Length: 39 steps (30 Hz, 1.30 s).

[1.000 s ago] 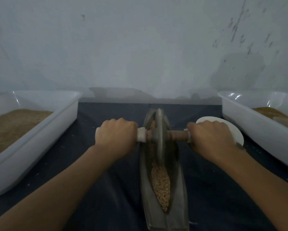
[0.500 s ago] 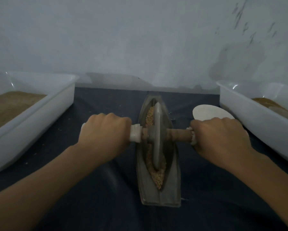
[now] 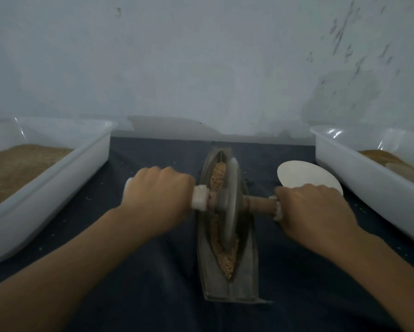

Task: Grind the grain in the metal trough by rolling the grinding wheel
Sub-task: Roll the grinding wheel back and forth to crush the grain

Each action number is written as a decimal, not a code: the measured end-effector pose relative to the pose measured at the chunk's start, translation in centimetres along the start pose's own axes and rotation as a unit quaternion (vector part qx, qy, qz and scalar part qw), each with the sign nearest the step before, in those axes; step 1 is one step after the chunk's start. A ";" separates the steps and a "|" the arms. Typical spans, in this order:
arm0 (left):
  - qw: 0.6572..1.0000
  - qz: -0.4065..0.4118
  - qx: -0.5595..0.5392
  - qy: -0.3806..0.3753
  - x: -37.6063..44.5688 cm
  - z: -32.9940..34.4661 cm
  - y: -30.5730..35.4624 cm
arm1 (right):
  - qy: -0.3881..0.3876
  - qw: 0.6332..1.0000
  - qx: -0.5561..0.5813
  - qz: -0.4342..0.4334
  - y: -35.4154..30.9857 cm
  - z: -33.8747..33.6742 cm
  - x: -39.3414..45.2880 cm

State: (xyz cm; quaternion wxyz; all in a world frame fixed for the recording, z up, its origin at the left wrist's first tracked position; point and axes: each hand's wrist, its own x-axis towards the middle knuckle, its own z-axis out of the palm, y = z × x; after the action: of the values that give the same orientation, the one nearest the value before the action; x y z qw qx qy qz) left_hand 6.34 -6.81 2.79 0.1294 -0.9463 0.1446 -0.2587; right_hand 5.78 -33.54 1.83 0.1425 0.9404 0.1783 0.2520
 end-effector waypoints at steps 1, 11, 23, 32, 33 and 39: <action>1.000 0.018 0.011 0.018 -1.3 -0.5 0.0 | 0.020 1.000 0.011 -0.019 -0.1 -0.9 -0.9; 0.997 -0.070 -0.041 -0.017 2.3 3.4 -0.4 | -0.006 0.999 -0.043 0.018 0.2 0.9 5.7; 1.000 0.015 0.007 -0.013 -2.0 -0.2 -0.5 | 0.029 0.999 0.030 -0.029 -0.3 -1.1 -1.1; 0.999 -0.049 0.016 -0.001 3.9 2.7 -0.3 | 0.016 0.998 -0.007 0.056 0.4 3.3 6.1; 0.999 -0.048 0.018 -0.005 4.4 2.8 -0.3 | 0.015 0.998 -0.003 0.060 0.4 3.3 6.5; 0.998 -0.026 -0.009 -0.053 1.6 0.3 -0.2 | -0.009 1.000 -0.008 0.025 0.2 1.3 2.7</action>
State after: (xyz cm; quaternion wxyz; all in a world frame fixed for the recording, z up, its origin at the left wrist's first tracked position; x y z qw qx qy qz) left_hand 7.86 -7.14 3.30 0.1221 -0.9631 0.1155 -0.2103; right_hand 8.69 -32.85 2.00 0.1456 0.9456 0.1511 0.2486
